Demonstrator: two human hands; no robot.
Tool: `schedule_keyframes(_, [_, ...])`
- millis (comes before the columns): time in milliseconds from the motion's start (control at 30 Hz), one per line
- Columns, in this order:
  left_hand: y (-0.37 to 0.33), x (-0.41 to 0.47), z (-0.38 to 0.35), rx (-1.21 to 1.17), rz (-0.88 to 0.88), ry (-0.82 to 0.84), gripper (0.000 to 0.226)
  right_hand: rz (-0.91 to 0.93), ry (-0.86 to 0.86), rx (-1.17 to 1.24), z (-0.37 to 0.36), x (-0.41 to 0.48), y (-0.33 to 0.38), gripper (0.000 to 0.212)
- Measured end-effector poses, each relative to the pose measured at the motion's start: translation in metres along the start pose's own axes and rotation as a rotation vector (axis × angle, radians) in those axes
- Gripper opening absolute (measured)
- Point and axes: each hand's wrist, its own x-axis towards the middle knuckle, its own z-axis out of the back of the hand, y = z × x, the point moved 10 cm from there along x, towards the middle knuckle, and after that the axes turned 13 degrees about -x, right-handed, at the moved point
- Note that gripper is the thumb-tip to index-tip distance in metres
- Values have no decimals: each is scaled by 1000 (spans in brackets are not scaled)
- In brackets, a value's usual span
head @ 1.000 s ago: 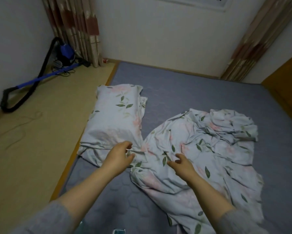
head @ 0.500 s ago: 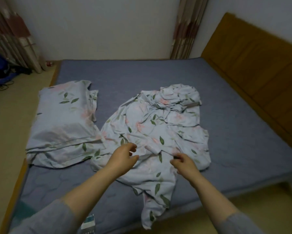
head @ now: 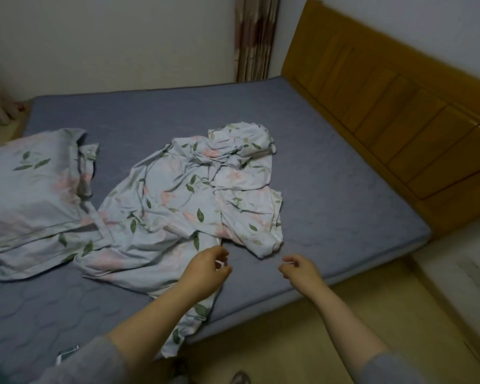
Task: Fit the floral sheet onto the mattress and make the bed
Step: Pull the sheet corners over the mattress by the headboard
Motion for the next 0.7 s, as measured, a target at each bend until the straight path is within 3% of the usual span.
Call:
schedule_keyframes(267, [7,28,-17,9,53,11,38,2,51,-30,-6,24,-12,33])
schedule_keyframes(700, [50,94,-5,-81,175,-6,33,32,136,-176,-24,99,24,34])
